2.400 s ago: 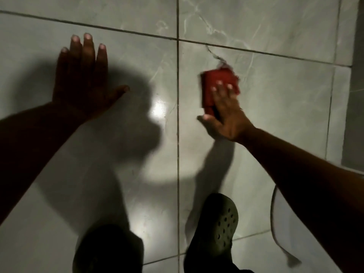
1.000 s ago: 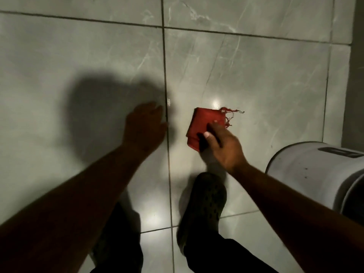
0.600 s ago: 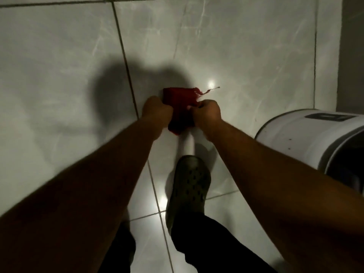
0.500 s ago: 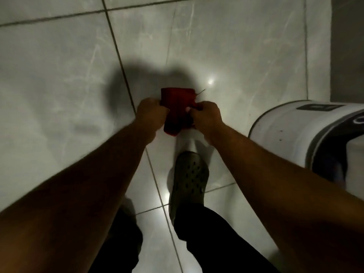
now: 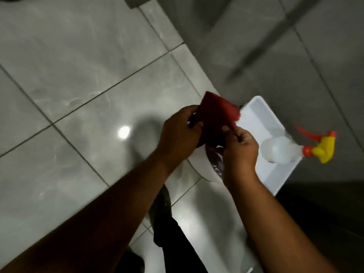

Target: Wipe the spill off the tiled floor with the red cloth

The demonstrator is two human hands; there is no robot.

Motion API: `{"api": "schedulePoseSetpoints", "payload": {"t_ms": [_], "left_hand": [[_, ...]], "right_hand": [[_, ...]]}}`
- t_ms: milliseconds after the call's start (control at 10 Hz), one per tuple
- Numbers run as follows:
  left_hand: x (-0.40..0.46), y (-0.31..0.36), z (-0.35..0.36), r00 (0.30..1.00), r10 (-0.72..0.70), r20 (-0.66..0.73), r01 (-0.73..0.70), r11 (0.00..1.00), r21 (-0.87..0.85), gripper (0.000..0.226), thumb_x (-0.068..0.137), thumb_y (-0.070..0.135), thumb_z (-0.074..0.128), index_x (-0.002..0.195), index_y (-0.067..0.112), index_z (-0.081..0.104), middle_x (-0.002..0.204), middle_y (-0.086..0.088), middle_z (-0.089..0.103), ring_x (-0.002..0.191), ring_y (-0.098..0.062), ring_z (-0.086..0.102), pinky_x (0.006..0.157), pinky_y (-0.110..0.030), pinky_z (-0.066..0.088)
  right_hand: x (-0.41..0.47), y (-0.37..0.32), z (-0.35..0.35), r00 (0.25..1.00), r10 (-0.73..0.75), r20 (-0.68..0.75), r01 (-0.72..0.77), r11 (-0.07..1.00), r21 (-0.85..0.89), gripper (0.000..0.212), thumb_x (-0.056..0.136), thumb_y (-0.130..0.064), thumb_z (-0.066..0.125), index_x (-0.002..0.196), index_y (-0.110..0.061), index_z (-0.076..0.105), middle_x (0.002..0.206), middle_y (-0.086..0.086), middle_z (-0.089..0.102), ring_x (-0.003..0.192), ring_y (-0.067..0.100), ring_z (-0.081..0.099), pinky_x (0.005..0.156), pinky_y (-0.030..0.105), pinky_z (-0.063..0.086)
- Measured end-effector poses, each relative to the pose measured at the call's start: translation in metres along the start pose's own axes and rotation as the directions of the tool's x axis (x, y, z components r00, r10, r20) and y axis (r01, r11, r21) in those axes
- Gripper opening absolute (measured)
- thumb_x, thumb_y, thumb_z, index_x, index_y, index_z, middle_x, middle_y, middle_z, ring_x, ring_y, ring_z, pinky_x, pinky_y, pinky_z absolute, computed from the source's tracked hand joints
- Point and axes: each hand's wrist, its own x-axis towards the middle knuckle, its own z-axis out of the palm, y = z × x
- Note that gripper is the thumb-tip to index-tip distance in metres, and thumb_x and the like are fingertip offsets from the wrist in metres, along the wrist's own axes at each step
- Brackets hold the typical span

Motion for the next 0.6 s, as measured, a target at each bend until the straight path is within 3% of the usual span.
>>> {"api": "schedulePoseSetpoints", "payload": {"t_ms": [100, 200, 300, 400, 500, 600], "left_hand": [[0.015, 0.028, 0.058, 0.978, 0.158, 0.134, -0.19, 0.943, 0.273, 0.037, 0.096, 0.024, 0.051, 0.132, 0.017, 0.057, 0.126, -0.005, 0.068, 0.113, -0.018, 0.064, 0.097, -0.032, 0.048], [0.031, 0.03, 0.107, 0.936, 0.164, 0.312, -0.302, 0.829, 0.471, 0.032, 0.096, 0.023, 0.05, 0.126, 0.015, 0.058, 0.121, -0.006, 0.069, 0.112, -0.023, 0.065, 0.097, -0.036, 0.051], [0.046, 0.022, 0.142, 0.914, 0.091, 0.395, -0.328, 0.737, 0.591, 0.036, 0.095, 0.025, 0.053, 0.129, 0.014, 0.054, 0.126, -0.008, 0.064, 0.116, -0.026, 0.061, 0.097, -0.037, 0.051], [0.051, 0.009, 0.153, 0.907, 0.018, 0.422, -0.316, 0.691, 0.65, 0.038, 0.097, 0.028, 0.05, 0.131, 0.012, 0.048, 0.127, -0.011, 0.061, 0.118, -0.028, 0.059, 0.1, -0.039, 0.049], [0.048, 0.004, 0.144, 0.902, -0.07, 0.425, -0.245, 0.729, 0.64, 0.035, 0.093, 0.019, 0.057, 0.126, 0.008, 0.053, 0.125, -0.014, 0.062, 0.118, -0.03, 0.059, 0.1, -0.038, 0.048], [0.032, 0.003, 0.106, 0.946, -0.098, 0.31, -0.098, 0.824, 0.559, 0.041, 0.093, 0.02, 0.055, 0.133, 0.013, 0.054, 0.132, -0.011, 0.062, 0.122, -0.027, 0.059, 0.101, -0.036, 0.047]], "right_hand": [[0.027, -0.004, -0.048, 0.984, 0.009, -0.178, -0.003, 0.999, 0.034, 0.012, 0.092, -0.019, 0.06, 0.1, -0.012, 0.065, 0.09, 0.008, 0.07, 0.077, 0.022, 0.069, 0.056, 0.027, 0.059], [0.057, 0.012, -0.078, 0.954, 0.115, -0.275, -0.084, 0.989, 0.12, 0.01, 0.092, -0.016, 0.06, 0.098, -0.009, 0.064, 0.091, 0.007, 0.068, 0.075, 0.02, 0.066, 0.055, 0.024, 0.056], [0.086, 0.03, -0.091, 0.934, 0.22, -0.28, -0.176, 0.969, 0.175, 0.007, 0.093, -0.014, 0.059, 0.088, -0.012, 0.063, 0.086, 0.005, 0.067, 0.076, 0.022, 0.067, 0.049, 0.023, 0.056], [0.108, 0.052, -0.091, 0.936, 0.263, -0.232, -0.256, 0.965, 0.06, 0.013, 0.095, -0.01, 0.052, 0.099, -0.009, 0.065, 0.098, 0.01, 0.071, 0.088, 0.029, 0.07, 0.061, 0.028, 0.058], [0.117, 0.06, -0.094, 0.957, 0.216, -0.193, -0.235, 0.969, -0.078, 0.008, 0.09, -0.01, 0.058, 0.088, -0.016, 0.063, 0.105, 0.014, 0.07, 0.098, 0.035, 0.068, 0.088, 0.041, 0.057], [0.104, 0.047, -0.093, 0.979, 0.143, -0.143, -0.172, 0.961, -0.217, 0.023, 0.088, -0.018, 0.061, 0.109, -0.009, 0.063, 0.115, 0.014, 0.067, 0.107, 0.034, 0.063, 0.099, 0.049, 0.05]]}}
